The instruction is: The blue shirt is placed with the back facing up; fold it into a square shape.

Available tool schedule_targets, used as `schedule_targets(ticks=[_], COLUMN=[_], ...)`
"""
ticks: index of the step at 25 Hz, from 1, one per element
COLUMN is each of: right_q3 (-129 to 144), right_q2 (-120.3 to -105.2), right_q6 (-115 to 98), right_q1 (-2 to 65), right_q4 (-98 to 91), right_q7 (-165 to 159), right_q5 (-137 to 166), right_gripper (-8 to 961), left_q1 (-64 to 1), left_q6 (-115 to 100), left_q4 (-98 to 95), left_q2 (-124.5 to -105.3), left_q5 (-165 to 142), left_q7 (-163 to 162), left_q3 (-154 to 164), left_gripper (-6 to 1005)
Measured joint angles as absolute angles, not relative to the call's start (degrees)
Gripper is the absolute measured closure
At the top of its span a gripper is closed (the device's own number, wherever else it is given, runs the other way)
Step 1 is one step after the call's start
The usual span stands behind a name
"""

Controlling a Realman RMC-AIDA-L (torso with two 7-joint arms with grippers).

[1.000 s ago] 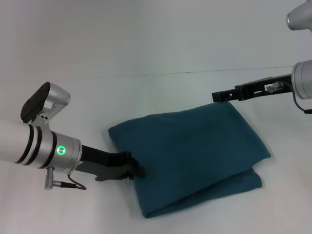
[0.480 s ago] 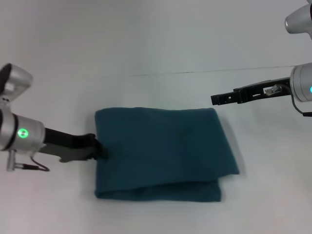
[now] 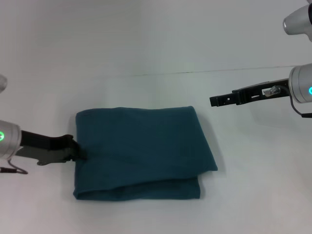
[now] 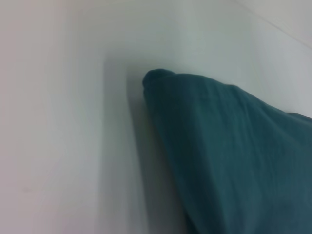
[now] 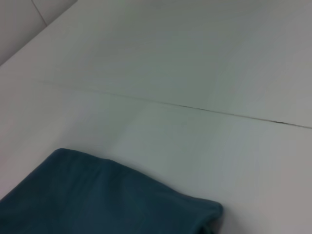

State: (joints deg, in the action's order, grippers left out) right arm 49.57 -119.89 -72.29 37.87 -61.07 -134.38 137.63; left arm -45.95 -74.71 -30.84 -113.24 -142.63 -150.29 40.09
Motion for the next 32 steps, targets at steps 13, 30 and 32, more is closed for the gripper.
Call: schedule_targets(ticks=[13,30,32], right_q3=[50.43,44.28,42.82], right_q2=[-119.89,-118.73,-119.04], right_q6=[-72.55,-99.27,-103.77], right_q1=[37.92,27.23,26.41], right_q4=[-61.08,-70.13,-70.58], right_q7=[-134.25,-108.57,-106.7], right_q5=[137.64,124.23,124.12], right_gripper=[65,52,50], left_q1=[-41.87,-23.58,-21.79], left_q6=[-79.23,-116.31,-117.36], left_q4=[-35.01,-52.31,-53.86], left_q2=[-113.29,-114.69,-115.28], left_q5=[-142.28,-123.74,-123.99], left_q7=[-144.64,-109.89,-108.44], left_q3=[34.15,15.62,16.56], left_gripper=[900,370,252])
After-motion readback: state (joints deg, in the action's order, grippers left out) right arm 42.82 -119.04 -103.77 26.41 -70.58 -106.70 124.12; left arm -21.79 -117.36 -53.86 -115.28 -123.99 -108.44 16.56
